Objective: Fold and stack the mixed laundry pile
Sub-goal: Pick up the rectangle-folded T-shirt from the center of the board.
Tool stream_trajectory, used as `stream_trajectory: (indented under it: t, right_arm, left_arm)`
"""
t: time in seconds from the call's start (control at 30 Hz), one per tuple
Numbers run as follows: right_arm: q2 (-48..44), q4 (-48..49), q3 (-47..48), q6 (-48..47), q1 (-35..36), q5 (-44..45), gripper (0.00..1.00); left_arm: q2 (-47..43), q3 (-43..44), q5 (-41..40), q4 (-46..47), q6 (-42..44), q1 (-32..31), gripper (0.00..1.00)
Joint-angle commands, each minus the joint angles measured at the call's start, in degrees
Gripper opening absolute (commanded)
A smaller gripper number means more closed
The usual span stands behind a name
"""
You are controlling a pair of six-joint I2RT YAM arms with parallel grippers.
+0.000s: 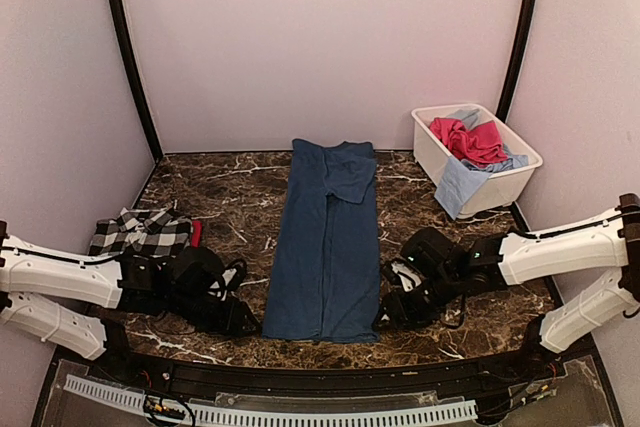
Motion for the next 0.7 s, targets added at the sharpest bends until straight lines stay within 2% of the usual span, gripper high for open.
stream_trajectory:
  t: [0.0, 0.43, 0.53, 0.67]
  right_arm:
    - [1.23, 4.43, -1.36, 3.3, 0.54, 1.24, 0.51]
    - [8.97, 13.77, -3.17, 6.72, 2.59, -0.27, 0.42]
    - [10.2, 14.74, -3.61, 7.29, 2.83, -0.68, 0.35]
    - [9.71, 13.36, -3.91, 7.36, 2.98, -0.15, 0.2]
  left_arm:
    - [2.3, -1.78, 0.98, 5.1, -1.81, -0.86, 0.43]
    - [11.14, -2.09, 2.22, 13.43, -2.4, -1.4, 0.38]
    - [12.17, -2.37, 2.57, 14.94, -2.67, -1.46, 0.35]
    - [12.23, -2.35, 2.5, 14.9, -2.52, -1.44, 0.28]
